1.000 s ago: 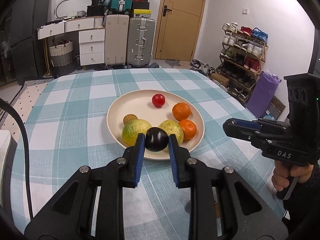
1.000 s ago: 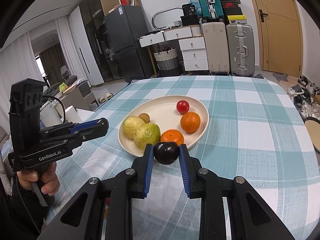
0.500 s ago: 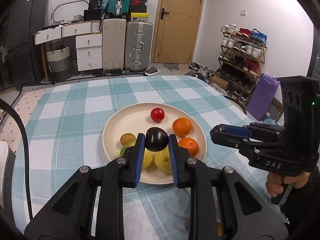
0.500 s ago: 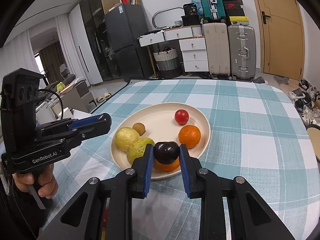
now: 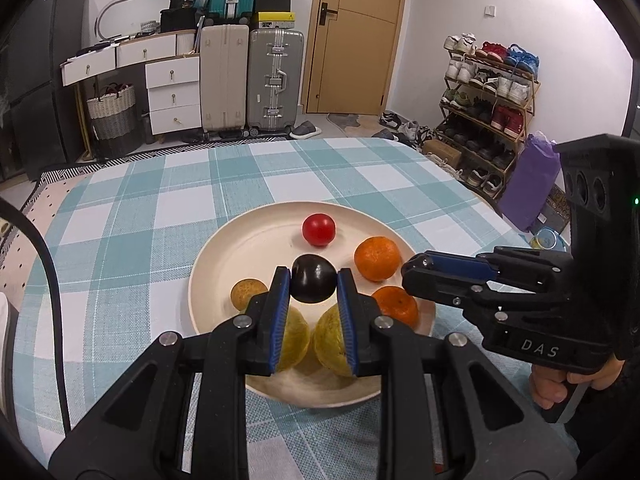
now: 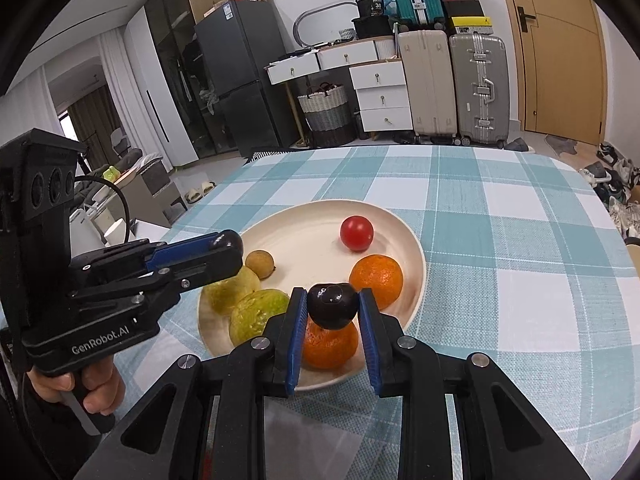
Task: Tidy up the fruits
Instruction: 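Carry both plums onto the plate and open both grippers to release them, then withdraw both open grippers toward the red tomato and small brown fruit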
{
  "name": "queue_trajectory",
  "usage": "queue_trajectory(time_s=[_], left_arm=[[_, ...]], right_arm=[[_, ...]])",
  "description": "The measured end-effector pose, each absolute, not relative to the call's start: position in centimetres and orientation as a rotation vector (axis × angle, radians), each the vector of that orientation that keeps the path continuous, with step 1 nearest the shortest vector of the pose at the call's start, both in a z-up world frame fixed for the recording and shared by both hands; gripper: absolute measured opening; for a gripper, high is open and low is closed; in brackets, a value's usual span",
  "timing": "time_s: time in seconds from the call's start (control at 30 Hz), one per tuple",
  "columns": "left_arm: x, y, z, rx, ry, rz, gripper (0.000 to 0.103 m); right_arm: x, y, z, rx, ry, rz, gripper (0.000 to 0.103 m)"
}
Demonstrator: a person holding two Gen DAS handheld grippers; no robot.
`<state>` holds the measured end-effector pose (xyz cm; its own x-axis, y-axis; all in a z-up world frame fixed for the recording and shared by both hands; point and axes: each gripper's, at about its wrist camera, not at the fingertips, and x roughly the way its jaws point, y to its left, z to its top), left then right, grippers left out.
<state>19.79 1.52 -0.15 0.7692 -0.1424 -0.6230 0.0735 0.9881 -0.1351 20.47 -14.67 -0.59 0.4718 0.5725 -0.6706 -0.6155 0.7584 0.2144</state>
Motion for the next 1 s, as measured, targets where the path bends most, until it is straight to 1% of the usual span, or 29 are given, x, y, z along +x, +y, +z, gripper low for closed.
queue_trajectory(time_s=[0.5,0.57,0.63,0.7,0.77,0.8,0.83,0.87,0.9,0.93,0.97,1.0], left_arm=[[21.2,1.7,-2.0,-0.102,0.716,-0.115,0.021],[21.2,1.7,-2.1,-0.106,0.716,-0.119,0.021],[21.2,1.7,-2.1,-0.108,0.716,-0.121,0.021],[21.1,1.8,-2.0,-0.116,0.716,-0.127,0.021],[20.9,1.9,-1.9,-0.123,0.714,-0.117,0.021],[20.7,2.0,-1.7,-0.126,0.71,-0.115,0.023],[20.6,2.1,-1.6,-0.124,0.708,-0.108,0.026],[20.4,2.1,-1.4,-0.123,0.706,-0.099,0.036],[20.1,2.2,-1.1,-0.125,0.696,-0.096,0.045],[19.6,2.3,-0.8,-0.13,0.681,-0.096,0.049],[19.2,2.5,-0.4,-0.136,0.672,-0.098,0.059],[18.9,2.5,-0.1,-0.137,0.672,-0.094,0.071]], right_arm=[[21.6,-13.3,-1.9,-0.059,0.819,0.726,0.027],[21.7,-13.4,-1.9,-0.059,0.824,0.727,0.03],[21.6,-13.6,-1.8,-0.049,0.817,0.724,0.04],[21.5,-14.0,-1.6,-0.035,0.809,0.728,0.042],[21.2,-14.4,-1.2,-0.034,0.792,0.727,0.047],[20.9,-14.6,-0.9,-0.039,0.782,0.719,0.05],[20.8,-14.8,-0.8,-0.04,0.775,0.715,0.051],[20.5,-15.1,-0.6,-0.045,0.774,0.71,0.052],[20.3,-15.3,-0.5,-0.052,0.776,0.705,0.057],[20.1,-15.4,-0.4,-0.06,0.776,0.698,0.066],[19.7,-15.7,-0.2,-0.071,0.771,0.691,0.071],[19.4,-15.9,-0.1,-0.076,0.766,0.689,0.078]])
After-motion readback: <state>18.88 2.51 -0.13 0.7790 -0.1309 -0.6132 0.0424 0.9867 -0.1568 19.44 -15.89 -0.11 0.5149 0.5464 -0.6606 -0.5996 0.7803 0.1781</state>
